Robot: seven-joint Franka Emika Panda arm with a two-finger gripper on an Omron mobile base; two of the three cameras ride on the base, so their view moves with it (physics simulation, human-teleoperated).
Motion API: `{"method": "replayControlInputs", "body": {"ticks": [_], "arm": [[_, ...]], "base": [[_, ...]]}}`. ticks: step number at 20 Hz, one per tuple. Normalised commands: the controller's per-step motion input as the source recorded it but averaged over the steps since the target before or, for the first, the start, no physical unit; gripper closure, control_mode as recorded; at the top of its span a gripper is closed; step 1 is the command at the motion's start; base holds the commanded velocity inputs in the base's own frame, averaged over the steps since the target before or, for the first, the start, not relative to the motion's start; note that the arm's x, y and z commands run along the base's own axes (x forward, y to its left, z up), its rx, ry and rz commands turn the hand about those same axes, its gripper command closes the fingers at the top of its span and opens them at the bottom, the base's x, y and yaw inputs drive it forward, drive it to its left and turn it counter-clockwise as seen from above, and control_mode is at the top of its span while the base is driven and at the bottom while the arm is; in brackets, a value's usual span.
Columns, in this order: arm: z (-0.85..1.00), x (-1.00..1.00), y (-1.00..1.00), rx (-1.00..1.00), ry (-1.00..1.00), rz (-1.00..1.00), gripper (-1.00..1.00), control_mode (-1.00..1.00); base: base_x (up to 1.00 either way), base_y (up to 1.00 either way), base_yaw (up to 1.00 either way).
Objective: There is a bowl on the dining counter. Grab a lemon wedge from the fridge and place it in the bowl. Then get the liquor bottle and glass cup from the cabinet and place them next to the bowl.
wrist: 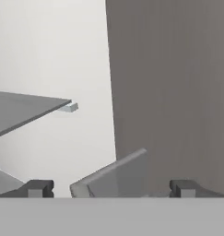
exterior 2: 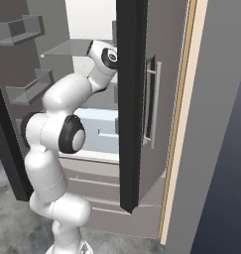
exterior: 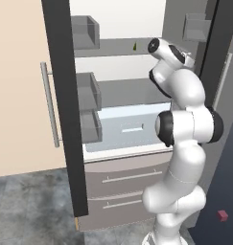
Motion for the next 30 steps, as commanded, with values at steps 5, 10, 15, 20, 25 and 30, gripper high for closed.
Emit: {"method": "replayControlInputs", "body": {"ticks": [5, 10, 15, 20, 25, 30], "arm": [[0.00, -0.10, -0.76, -0.08, -0.05, -0.16, -1.00, -1.00], [0.04, -0.53, -0.94, -0.08, -0.09, -0.16, -1.00, -1.00], [0.10, -0.65, -1.00, -0.08, -0.09, -0.17, -1.00, -1.00], [0.11, -0.51, -0.98, -0.09, -0.07, -0.18, -1.00, -1.00], [0.77, -0.52, 0.09, 0.00, -0.14, -0.03, -1.00, -1.00], [0.92, -0.82, 0.81, 0.01, -0.05, 0.13, -1.00, -1.00]], "base": [[0.00, 0.00, 0.00], [0.00, 0.00, 0.00], [0.00, 0.00, 0.00], [0.00, 0.00, 0.00], [0.00, 0.00, 0.00], [0.00, 0.00, 0.00]]}}
